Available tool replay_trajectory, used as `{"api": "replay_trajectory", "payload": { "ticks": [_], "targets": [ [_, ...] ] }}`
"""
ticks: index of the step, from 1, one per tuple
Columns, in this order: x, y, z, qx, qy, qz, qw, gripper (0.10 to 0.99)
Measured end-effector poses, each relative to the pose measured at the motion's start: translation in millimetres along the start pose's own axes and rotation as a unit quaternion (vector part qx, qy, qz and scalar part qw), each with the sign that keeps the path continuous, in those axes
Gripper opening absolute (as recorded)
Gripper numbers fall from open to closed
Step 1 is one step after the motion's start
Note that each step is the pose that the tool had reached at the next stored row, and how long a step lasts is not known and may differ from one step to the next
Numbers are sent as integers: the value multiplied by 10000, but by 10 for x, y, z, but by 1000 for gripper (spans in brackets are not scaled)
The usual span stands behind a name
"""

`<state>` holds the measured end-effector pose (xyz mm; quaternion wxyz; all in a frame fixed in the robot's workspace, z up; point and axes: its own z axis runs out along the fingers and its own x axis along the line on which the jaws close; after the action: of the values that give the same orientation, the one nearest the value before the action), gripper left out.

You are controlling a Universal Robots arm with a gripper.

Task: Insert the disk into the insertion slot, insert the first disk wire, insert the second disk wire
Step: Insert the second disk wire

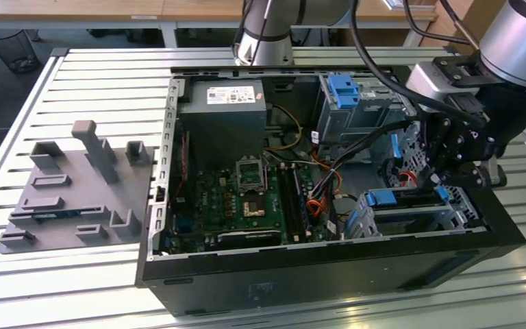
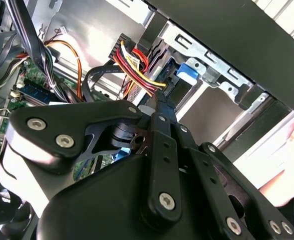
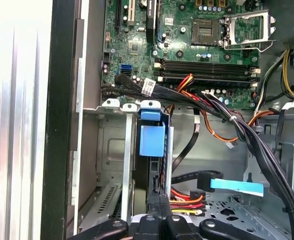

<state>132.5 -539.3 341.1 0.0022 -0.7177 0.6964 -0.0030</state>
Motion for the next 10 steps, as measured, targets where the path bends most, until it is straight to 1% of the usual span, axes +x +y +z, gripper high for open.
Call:
{"api": "replay_trajectory", "payload": {
  "ticks": [6, 10],
  "targets": [
    [-2, 71, 0, 4, 0, 0, 10000, 106],
    [-4, 142, -1, 7, 0, 0, 10000, 106]
  ]
}}
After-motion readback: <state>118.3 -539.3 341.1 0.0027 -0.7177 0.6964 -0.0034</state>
